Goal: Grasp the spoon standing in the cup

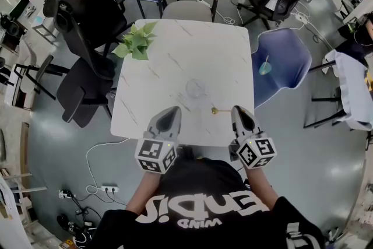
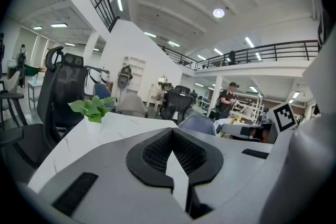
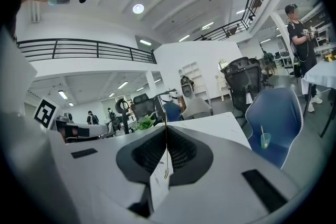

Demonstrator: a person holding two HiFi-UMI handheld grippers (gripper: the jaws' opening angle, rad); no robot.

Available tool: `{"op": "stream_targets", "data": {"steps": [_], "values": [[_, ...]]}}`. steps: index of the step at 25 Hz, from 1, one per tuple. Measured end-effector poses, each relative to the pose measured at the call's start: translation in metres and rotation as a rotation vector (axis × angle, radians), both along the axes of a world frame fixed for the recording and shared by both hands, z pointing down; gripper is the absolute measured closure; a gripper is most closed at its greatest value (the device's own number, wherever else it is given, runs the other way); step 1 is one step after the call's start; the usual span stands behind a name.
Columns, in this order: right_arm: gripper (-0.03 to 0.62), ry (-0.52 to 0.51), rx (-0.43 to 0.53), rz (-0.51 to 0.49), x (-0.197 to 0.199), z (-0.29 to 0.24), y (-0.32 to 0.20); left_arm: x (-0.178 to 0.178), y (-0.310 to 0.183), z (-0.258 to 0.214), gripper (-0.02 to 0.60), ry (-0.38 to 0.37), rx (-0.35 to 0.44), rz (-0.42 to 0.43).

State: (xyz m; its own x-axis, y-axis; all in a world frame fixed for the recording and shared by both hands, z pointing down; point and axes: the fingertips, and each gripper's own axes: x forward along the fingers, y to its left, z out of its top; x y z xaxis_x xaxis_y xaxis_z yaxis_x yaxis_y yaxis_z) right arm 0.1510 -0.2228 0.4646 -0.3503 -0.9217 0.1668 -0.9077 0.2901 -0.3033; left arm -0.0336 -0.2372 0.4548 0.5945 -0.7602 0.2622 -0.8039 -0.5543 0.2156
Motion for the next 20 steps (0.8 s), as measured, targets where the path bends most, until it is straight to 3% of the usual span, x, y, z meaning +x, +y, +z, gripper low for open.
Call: {"op": "stream_targets", "data": {"steps": [20], "values": [[0.580, -0.005, -0.017, 0.000, 0.0027, 0.0044, -0.0018, -0.0008, -0.0010, 0.0013, 0.568, 0.005, -0.011, -0.008]]}}
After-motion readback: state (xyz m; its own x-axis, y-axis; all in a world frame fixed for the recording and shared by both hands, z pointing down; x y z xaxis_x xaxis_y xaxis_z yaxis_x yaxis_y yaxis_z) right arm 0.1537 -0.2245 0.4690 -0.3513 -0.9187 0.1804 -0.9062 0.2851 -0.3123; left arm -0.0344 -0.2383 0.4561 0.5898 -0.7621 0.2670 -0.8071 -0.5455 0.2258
